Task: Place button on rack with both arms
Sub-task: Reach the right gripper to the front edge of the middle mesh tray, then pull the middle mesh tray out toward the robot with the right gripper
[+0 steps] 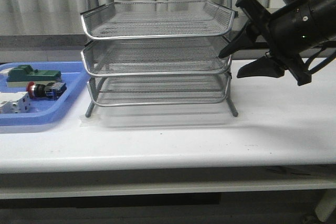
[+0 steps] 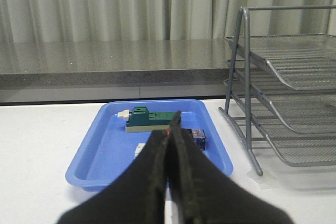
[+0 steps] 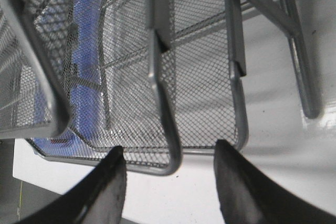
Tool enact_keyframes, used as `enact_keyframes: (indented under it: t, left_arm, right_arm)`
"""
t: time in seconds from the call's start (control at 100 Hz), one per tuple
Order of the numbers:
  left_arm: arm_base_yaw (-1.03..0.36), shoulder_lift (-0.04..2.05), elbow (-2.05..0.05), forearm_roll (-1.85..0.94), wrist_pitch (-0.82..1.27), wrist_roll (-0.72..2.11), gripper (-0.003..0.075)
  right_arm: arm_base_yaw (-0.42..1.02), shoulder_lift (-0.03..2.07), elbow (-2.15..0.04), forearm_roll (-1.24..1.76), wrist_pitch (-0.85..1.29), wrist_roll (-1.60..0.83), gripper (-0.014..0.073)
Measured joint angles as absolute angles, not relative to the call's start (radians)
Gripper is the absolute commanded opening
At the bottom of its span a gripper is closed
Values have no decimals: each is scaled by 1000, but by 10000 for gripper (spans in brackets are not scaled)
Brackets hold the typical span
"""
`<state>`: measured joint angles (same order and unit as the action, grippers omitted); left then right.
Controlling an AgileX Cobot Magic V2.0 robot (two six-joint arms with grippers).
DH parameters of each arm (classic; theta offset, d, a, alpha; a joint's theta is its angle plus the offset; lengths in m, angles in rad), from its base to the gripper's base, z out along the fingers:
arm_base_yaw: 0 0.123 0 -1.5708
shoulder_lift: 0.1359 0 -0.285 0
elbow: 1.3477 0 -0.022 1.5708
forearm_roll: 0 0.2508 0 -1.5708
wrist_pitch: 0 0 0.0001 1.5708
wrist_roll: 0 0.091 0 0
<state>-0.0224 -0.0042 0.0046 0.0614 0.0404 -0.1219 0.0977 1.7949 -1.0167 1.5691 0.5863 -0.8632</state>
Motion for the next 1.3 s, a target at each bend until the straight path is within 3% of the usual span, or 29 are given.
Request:
enact_keyframes:
  t: [0.35,0.62,0.71,1.3]
  left_arm:
    - [-22,-4,5,61,40,-122,-20]
    - [-22,-4,5,61,40,-122,-20]
    - [-22,-4,5,61,40,-122,-20]
    - [-22,-4,5,61,40,-122,-20]
  right_arm:
    - [98,1884,-1114,1574,627,-863,374]
    - [98,1888,-1115,1574,633,-865,18]
    - [98,1889,-1116,1566,633,-883,-53]
    - [98,1814,-996,1495,691,-900,-57]
